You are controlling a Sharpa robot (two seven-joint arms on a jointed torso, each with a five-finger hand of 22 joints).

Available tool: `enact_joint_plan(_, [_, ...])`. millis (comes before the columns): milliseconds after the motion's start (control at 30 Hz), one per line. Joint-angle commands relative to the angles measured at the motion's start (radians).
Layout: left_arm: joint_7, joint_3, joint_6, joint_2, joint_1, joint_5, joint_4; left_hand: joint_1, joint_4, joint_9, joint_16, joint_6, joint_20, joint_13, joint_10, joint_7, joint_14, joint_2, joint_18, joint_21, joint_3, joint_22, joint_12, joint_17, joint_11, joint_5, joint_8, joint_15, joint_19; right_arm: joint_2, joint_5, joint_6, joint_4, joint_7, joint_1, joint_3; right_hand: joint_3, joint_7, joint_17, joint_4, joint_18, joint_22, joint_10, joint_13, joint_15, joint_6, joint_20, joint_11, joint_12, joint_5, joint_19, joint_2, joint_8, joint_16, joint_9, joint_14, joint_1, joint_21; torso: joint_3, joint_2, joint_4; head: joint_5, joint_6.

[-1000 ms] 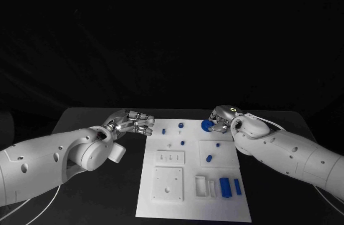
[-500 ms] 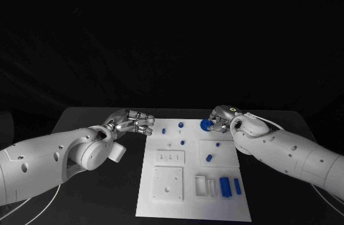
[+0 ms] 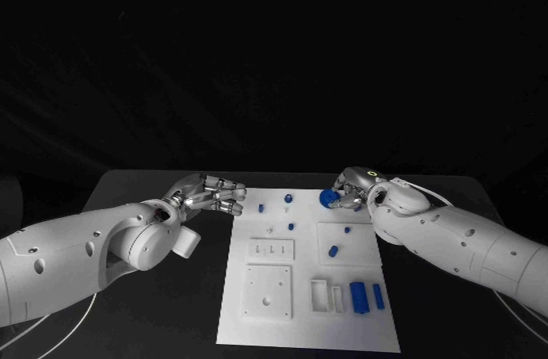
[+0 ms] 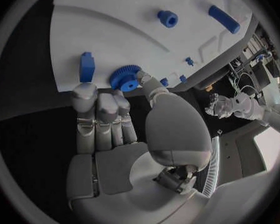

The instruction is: Assemble the parts on the task board

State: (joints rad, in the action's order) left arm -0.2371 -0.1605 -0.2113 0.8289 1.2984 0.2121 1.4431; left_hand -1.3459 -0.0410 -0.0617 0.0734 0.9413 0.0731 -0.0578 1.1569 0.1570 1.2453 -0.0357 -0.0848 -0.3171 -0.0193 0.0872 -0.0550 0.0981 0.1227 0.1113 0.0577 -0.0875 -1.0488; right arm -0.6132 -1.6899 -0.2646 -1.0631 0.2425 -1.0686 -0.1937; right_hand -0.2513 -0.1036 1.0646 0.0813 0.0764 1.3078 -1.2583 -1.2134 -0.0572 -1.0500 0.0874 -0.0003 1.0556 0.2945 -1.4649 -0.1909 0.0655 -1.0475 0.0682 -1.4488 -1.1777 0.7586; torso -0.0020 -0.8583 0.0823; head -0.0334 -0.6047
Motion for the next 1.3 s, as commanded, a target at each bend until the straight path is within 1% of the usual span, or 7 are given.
enact_joint_plan(33, [-0.002,0.001,0.019,-0.002,0.001,0.004,0.001,-0.001,-0.002,0.0,0.001,-0.009,0.003,-0.001,-0.008,0.0,0.0,-0.009,0.007,-0.006,-0.004,-0.001,-0.003,0.001,-0.002,-0.003,0.003,-0.003,0.006,0.002,0.018,0.026,0.0,-0.002,0.004,0.002,-0.006,0.002,0.001,-0.002,0.002,0.09,-0.003,-0.002,-0.002,0.003,-0.006,0.002,-0.001,0.004,-0.057,0.0,-0.002,-0.006,0.001,-0.006,0.012,0.003,0.0003,-0.001,0.0009,0.0,-0.001])
enact_joint_plan(400, [-0.001,0.001,0.02,-0.003,0.001,0.005,-0.001,-0.001,-0.002,0.0,0.001,-0.009,0.003,-0.001,-0.008,0.0,0.0,-0.009,0.007,-0.006,-0.004,-0.001,-0.003,0.001,-0.002,-0.003,0.003,-0.003,0.006,0.007,0.02,0.032,-0.001,0.001,0.003,0.001,-0.04,0.007,0.021,-0.006,-0.002,0.097,-0.021,-0.028,-0.004,-0.023,-0.004,-0.001,0.031,-0.005,-0.058,0.007,-0.003,-0.025,0.001,-0.007,0.013,0.033,0.0004,0.0,-0.0006,0.0,-0.003])
enact_joint_plan(667, [0.0,0.0,0.022,-0.006,0.001,0.005,-0.003,-0.002,-0.003,0.0,0.001,-0.01,0.003,-0.001,-0.009,0.0,-0.001,-0.009,0.007,-0.008,-0.004,-0.002,-0.003,0.001,-0.002,-0.002,0.002,-0.003,0.007,0.012,-0.011,0.018,0.003,0.014,0.003,0.001,-0.126,0.016,0.024,0.019,-0.006,0.099,-0.033,-0.044,-0.008,-0.067,-0.001,-0.007,0.047,-0.071,-0.058,0.018,-0.003,-0.029,0.002,-0.009,-0.006,0.047,0.0005,0.0,0.0002,-0.001,-0.003])
enact_joint_plan(767, [0.0,0.0,0.023,-0.006,0.001,0.005,-0.004,-0.002,-0.003,0.0,0.001,-0.01,0.003,-0.001,-0.009,0.0,-0.001,-0.009,0.007,-0.008,-0.004,-0.002,-0.003,0.001,-0.002,-0.002,0.002,-0.003,0.007,0.017,-0.025,0.016,0.008,0.016,0.003,0.001,-0.139,0.018,0.026,0.026,-0.008,0.1,-0.036,-0.047,-0.008,-0.076,0.0,-0.008,0.049,-0.08,-0.058,0.016,-0.003,-0.031,0.001,-0.009,-0.011,0.051,0.0008,-0.001,0.0005,-0.001,-0.005])
enact_joint_plan(867, [0.002,0.0,0.024,-0.006,0.001,0.005,-0.004,-0.002,-0.003,0.0,0.001,-0.01,0.003,-0.001,-0.009,0.0,-0.001,-0.009,0.007,-0.008,-0.004,-0.002,-0.003,0.001,-0.002,-0.002,0.002,-0.003,0.007,0.025,-0.033,0.013,0.015,0.016,0.003,0.001,-0.125,0.02,0.028,0.019,-0.009,0.1,-0.037,-0.049,-0.008,-0.081,0.0,-0.008,0.05,-0.074,-0.058,0.008,-0.003,-0.033,0.002,-0.009,-0.004,0.053,0.0015,-0.001,0.0003,0.0,-0.006])
enact_joint_plan(1167, [0.003,0.0,0.026,-0.008,0.001,0.006,-0.005,-0.002,-0.003,0.0,0.001,-0.01,0.003,-0.001,-0.009,0.0,-0.001,-0.009,0.007,-0.008,-0.004,-0.002,-0.003,0.001,-0.002,-0.002,0.002,-0.003,0.007,0.046,-0.071,-0.01,0.022,0.033,0.006,0.002,-0.072,0.019,0.031,-0.016,-0.007,0.1,-0.043,-0.06,-0.007,-0.072,0.0,-0.006,0.059,-0.111,-0.058,-0.006,-0.002,-0.037,0.003,-0.009,-0.004,0.058,0.0017,-0.001,0.0011,-0.001,-0.007])
enact_joint_plan(1300, [0.004,0.0,0.027,-0.008,0.001,0.007,-0.005,-0.002,-0.003,0.0,0.001,-0.01,0.003,-0.001,-0.009,0.0,-0.001,-0.009,0.007,-0.008,-0.004,-0.002,-0.003,0.001,-0.002,-0.002,0.002,-0.003,0.007,0.051,-0.088,-0.018,0.019,0.045,0.008,0.003,-0.065,0.018,0.031,-0.024,-0.007,0.1,-0.042,-0.059,-0.007,-0.067,0.0,-0.006,0.056,-0.111,-0.057,-0.012,-0.003,-0.036,0.003,-0.009,-0.001,0.057,0.0014,-0.001,0.0008,-0.001,-0.008])
